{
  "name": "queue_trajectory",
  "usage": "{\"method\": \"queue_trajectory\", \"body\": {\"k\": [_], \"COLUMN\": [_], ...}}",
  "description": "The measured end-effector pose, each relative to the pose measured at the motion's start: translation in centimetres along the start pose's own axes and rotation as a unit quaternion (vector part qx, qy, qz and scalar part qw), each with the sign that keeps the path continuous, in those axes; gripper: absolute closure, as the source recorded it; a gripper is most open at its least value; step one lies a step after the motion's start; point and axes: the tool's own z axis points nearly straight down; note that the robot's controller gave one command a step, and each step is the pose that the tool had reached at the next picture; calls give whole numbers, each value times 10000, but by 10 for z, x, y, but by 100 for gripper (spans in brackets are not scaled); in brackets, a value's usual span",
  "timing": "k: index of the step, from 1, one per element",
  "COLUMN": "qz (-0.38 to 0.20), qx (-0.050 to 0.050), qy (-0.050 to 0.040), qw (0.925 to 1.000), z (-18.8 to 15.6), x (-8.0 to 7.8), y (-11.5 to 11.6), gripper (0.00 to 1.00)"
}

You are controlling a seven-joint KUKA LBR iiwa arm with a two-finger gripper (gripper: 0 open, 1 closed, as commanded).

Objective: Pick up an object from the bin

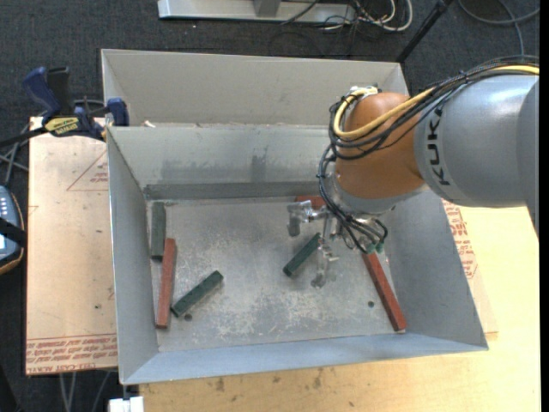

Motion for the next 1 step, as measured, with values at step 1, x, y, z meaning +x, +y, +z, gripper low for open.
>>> {"method": "queue_trajectory", "body": {"k": [1], "qz": [-397], "qx": [6], "qy": [-29], "qw": [9992], "z": [-29], "x": [1], "y": [-4], "gripper": [0]}}
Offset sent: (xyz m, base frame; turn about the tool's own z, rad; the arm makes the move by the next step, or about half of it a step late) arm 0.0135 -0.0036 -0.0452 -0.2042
